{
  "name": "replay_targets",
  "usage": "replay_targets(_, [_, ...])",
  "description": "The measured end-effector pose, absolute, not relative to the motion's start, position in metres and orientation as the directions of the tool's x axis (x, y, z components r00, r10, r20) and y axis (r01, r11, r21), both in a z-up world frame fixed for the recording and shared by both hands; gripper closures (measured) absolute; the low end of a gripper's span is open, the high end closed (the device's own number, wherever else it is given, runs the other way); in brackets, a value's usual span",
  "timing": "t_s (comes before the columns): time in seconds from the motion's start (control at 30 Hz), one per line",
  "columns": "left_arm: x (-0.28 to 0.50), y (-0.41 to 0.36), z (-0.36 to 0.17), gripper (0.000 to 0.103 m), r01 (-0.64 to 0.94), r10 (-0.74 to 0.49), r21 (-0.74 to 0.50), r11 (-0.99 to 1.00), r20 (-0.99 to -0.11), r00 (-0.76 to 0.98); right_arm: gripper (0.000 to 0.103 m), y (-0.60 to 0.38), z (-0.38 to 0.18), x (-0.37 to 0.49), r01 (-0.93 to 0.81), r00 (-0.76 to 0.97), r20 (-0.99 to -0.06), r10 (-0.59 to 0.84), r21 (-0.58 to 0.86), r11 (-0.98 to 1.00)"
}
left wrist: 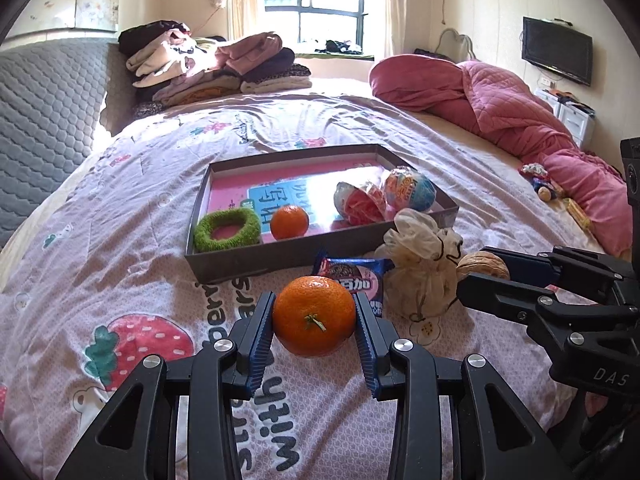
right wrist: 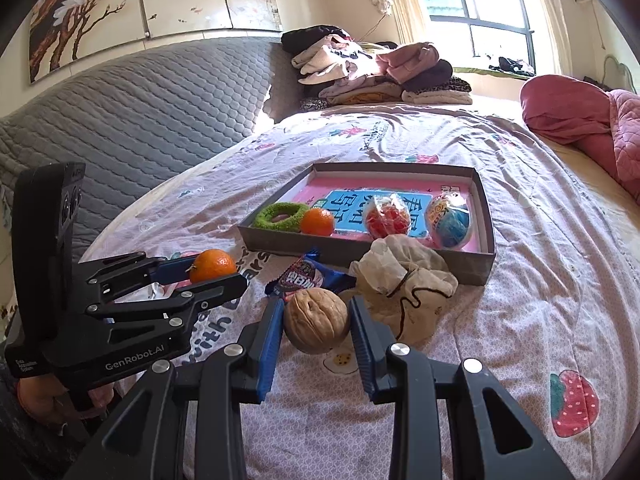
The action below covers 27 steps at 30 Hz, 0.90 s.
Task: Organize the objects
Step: 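Carry the tangerine and the walnut toward the tray with both tools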
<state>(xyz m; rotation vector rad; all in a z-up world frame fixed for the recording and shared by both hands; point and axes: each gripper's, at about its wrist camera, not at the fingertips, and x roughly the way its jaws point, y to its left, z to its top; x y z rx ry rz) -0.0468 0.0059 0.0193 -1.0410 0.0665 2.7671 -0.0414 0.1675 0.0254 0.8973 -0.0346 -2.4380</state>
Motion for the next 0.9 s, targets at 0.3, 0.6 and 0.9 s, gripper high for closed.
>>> replay_targets(0.3, [-0.06,0.002,0.039,0.064,-0.197,0.166,-0.02,-0.98,-0.623,-0.764,0.069,0.163,0.043,-0.053,0.476,-0.67,-0.566,-0.48,0.169,-0.863])
replay_targets(0.6, [-0.073,-0.004,0.057,0.064,-0.198,0.167,-0.013,-0.98,-0.592,-0.788,0.069,0.16,0.052,-0.063,0.486,-0.683,-0.55,-0.48,0.149,-0.861])
replay_targets(0.9, [-0.091,-0.015,0.068,0.064,-0.181,0.152,-0.006,-0.984,-0.573,-0.806,0.069,0.159,0.066,-0.078,0.486,-0.708,-0.522,-0.475,0.127,-0.865])
